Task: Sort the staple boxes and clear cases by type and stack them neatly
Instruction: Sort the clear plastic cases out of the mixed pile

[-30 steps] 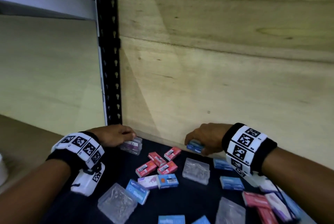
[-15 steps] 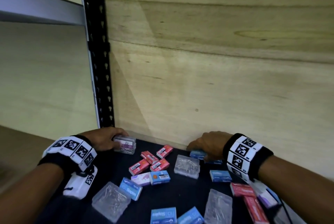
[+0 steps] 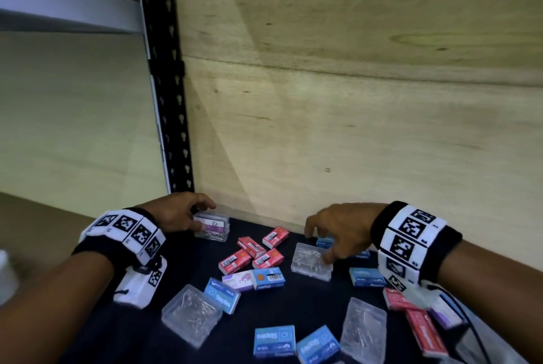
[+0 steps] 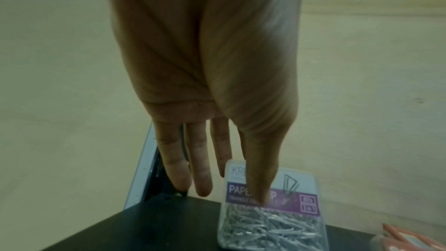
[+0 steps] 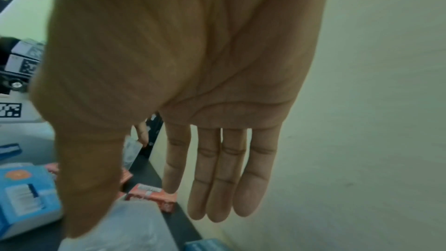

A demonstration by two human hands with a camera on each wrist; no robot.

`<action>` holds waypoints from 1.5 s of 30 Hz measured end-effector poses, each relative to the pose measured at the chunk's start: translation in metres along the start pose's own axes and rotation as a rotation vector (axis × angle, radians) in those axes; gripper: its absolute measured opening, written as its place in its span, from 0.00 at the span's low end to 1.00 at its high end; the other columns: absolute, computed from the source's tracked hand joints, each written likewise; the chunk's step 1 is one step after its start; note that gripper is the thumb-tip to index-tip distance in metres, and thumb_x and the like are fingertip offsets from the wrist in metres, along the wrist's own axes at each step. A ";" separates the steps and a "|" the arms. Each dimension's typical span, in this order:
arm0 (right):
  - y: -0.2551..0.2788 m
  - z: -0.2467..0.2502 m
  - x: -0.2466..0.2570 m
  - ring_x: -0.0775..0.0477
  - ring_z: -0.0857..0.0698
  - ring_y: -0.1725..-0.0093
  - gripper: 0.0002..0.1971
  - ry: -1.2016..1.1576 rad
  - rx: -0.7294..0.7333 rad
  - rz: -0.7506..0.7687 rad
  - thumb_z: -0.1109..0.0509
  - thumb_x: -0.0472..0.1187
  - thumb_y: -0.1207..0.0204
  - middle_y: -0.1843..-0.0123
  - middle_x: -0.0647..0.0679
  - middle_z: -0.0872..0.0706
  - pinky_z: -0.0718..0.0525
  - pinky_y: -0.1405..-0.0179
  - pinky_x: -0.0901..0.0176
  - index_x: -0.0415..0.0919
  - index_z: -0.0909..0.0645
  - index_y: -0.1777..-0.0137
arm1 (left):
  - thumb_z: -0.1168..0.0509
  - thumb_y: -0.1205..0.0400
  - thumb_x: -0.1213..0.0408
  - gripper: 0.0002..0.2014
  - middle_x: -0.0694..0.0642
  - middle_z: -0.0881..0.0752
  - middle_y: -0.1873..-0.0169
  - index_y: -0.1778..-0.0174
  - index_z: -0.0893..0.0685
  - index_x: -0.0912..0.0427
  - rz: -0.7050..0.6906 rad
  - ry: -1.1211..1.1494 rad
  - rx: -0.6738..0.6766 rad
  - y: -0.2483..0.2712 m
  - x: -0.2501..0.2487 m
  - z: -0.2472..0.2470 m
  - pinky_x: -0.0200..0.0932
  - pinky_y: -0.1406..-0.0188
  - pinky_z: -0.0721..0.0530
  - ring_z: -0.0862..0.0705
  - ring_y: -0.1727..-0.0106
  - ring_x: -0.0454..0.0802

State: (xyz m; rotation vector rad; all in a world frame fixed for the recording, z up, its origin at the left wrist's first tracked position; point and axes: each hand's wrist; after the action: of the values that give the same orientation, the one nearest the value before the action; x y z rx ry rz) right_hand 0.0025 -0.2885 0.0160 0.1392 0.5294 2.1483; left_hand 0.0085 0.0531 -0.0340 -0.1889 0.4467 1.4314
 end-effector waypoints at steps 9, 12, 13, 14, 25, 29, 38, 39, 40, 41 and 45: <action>-0.016 -0.014 0.019 0.47 0.19 0.54 0.32 -0.025 0.027 -0.024 0.17 0.58 0.35 0.58 0.55 0.23 0.19 0.56 0.52 0.50 0.31 0.39 | 0.26 0.21 0.65 0.18 0.45 0.13 0.44 0.37 0.17 0.47 -0.049 -0.031 -0.038 0.000 0.003 0.003 0.25 0.57 0.20 0.13 0.50 0.40; -0.017 -0.013 0.018 0.50 0.21 0.59 0.30 -0.062 0.029 -0.039 0.19 0.54 0.34 0.60 0.56 0.24 0.21 0.62 0.55 0.50 0.31 0.37 | 0.27 0.21 0.65 0.16 0.45 0.12 0.45 0.39 0.16 0.47 -0.071 -0.028 -0.041 -0.002 0.004 0.004 0.29 0.54 0.17 0.12 0.51 0.40; -0.018 -0.010 0.017 0.51 0.22 0.61 0.30 -0.074 0.034 -0.043 0.20 0.54 0.33 0.59 0.56 0.23 0.22 0.63 0.56 0.50 0.31 0.36 | 0.27 0.21 0.65 0.15 0.45 0.12 0.46 0.39 0.16 0.47 -0.074 -0.026 -0.044 -0.003 0.005 0.005 0.30 0.53 0.17 0.12 0.51 0.40; -0.017 -0.005 0.016 0.53 0.21 0.61 0.30 -0.094 0.034 -0.045 0.21 0.55 0.32 0.58 0.56 0.22 0.21 0.63 0.56 0.51 0.31 0.35 | 0.27 0.20 0.64 0.15 0.45 0.12 0.46 0.40 0.16 0.46 -0.077 -0.024 -0.050 -0.004 0.007 0.005 0.30 0.53 0.17 0.12 0.51 0.40; -0.053 0.040 0.036 0.46 0.21 0.45 0.22 -0.182 -0.171 0.064 0.41 0.58 0.15 0.38 0.46 0.18 0.23 0.46 0.54 0.44 0.26 0.30 | 0.29 0.19 0.64 0.14 0.45 0.15 0.46 0.37 0.17 0.49 -0.064 -0.050 -0.084 -0.020 0.012 0.013 0.23 0.59 0.22 0.13 0.51 0.42; -0.076 0.038 0.048 0.44 0.19 0.43 0.22 -0.164 -0.191 0.087 0.40 0.56 0.15 0.35 0.44 0.18 0.20 0.41 0.50 0.45 0.28 0.28 | 0.28 0.20 0.65 0.17 0.45 0.15 0.43 0.35 0.16 0.50 -0.064 -0.047 -0.110 -0.025 0.014 0.015 0.27 0.51 0.21 0.16 0.49 0.41; -0.104 0.032 0.063 0.42 0.17 0.42 0.18 -0.135 -0.169 0.069 0.41 0.51 0.13 0.37 0.42 0.17 0.18 0.43 0.50 0.41 0.27 0.30 | 0.28 0.20 0.66 0.17 0.45 0.15 0.43 0.35 0.15 0.51 -0.082 0.021 -0.159 -0.029 0.024 0.011 0.31 0.47 0.18 0.15 0.49 0.39; -0.106 0.031 0.064 0.42 0.17 0.42 0.18 -0.135 -0.169 0.066 0.41 0.50 0.13 0.37 0.42 0.17 0.17 0.43 0.49 0.41 0.26 0.30 | 0.28 0.20 0.66 0.18 0.45 0.15 0.42 0.34 0.15 0.51 -0.084 0.023 -0.162 -0.029 0.025 0.010 0.29 0.49 0.19 0.16 0.50 0.38; -0.107 0.030 0.064 0.42 0.17 0.42 0.18 -0.138 -0.169 0.062 0.41 0.50 0.13 0.37 0.42 0.17 0.17 0.43 0.49 0.41 0.26 0.30 | 0.28 0.20 0.66 0.18 0.45 0.16 0.41 0.33 0.16 0.51 -0.084 0.024 -0.164 -0.030 0.026 0.009 0.29 0.49 0.19 0.16 0.50 0.37; -0.107 0.029 0.065 0.42 0.17 0.42 0.18 -0.140 -0.172 0.059 0.40 0.50 0.13 0.37 0.42 0.17 0.17 0.43 0.49 0.41 0.26 0.30 | 0.28 0.19 0.66 0.19 0.45 0.16 0.40 0.32 0.16 0.51 -0.083 0.023 -0.166 -0.030 0.027 0.008 0.30 0.48 0.19 0.17 0.50 0.37; -0.108 0.027 0.065 0.42 0.16 0.44 0.17 -0.138 -0.216 0.058 0.37 0.51 0.14 0.39 0.42 0.16 0.18 0.47 0.52 0.42 0.24 0.31 | 0.27 0.20 0.63 0.21 0.47 0.18 0.36 0.30 0.18 0.49 -0.067 -0.016 -0.181 -0.028 0.027 0.007 0.33 0.47 0.20 0.18 0.49 0.39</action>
State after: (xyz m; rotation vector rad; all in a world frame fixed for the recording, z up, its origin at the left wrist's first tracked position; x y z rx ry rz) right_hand 0.0526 -0.1734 -0.0114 0.1835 0.2146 2.2171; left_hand 0.0395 0.0766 -0.0426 -0.3350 0.2954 1.4061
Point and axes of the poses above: each hand's wrist, its own y-axis away from the middle knuckle, its own z-axis out of the back of the hand, x = y × z
